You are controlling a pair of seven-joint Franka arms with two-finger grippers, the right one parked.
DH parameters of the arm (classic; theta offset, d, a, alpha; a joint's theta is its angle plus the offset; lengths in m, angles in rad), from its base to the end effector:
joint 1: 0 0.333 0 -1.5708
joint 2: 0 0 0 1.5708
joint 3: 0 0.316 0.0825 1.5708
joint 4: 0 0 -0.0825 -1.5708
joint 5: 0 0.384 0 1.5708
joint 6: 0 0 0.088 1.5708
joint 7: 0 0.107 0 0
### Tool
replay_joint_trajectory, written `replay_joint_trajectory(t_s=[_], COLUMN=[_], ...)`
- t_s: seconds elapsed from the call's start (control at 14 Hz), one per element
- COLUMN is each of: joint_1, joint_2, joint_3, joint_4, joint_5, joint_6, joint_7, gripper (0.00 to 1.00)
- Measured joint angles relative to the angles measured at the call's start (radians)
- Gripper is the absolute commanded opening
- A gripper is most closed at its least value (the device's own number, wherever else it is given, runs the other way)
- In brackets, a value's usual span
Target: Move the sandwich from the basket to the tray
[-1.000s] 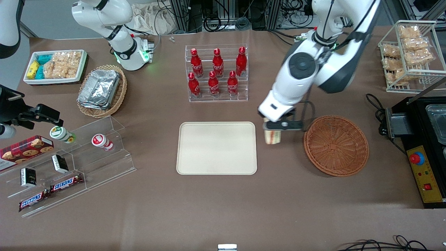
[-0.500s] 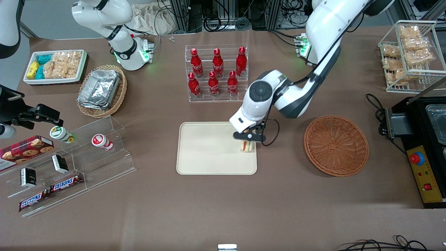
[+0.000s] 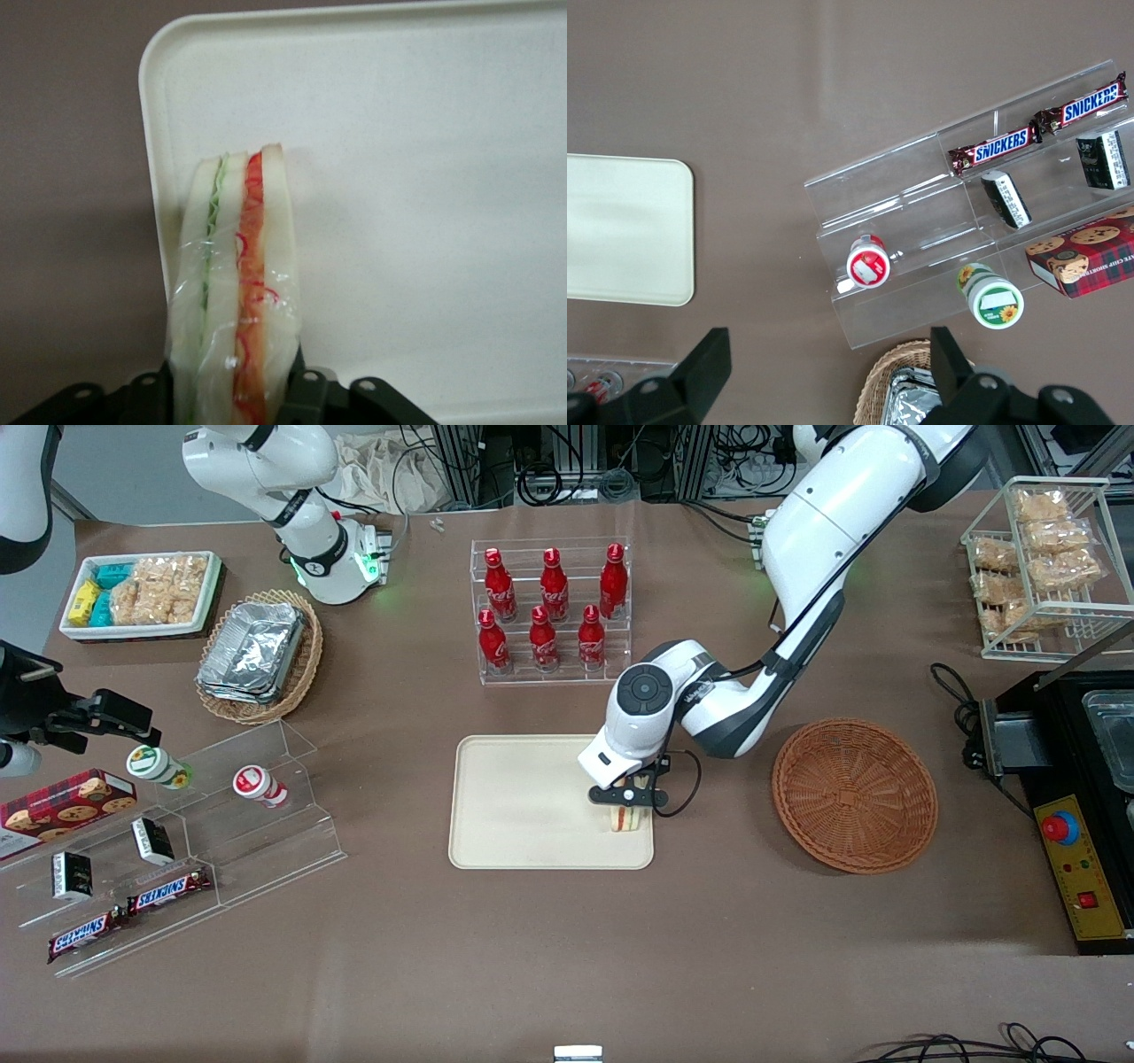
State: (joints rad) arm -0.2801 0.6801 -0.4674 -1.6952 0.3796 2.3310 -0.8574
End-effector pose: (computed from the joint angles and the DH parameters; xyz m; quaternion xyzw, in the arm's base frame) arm 0.5256 -0.4305 0.2367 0.9994 -0.0259 0.0140 0.0195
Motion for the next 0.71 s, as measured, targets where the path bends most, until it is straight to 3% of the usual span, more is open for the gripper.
replay_joint_trajectory(t_s=[0.21,0.5,0.71], joint_1=[0.001,0.034,0.128], joint_2=[-0.020,-0.088,-0.178], joint_3=[0.000,0.001,0.000], joint_4=[0.059,0.218,0.270], joint_5=[0.003,-0.013,-0.159], joint_6=[-0.044,-0.272,-0.408], joint_7=[-0.162,-0.178,0.008], gripper=[1.00,1.00,1.00])
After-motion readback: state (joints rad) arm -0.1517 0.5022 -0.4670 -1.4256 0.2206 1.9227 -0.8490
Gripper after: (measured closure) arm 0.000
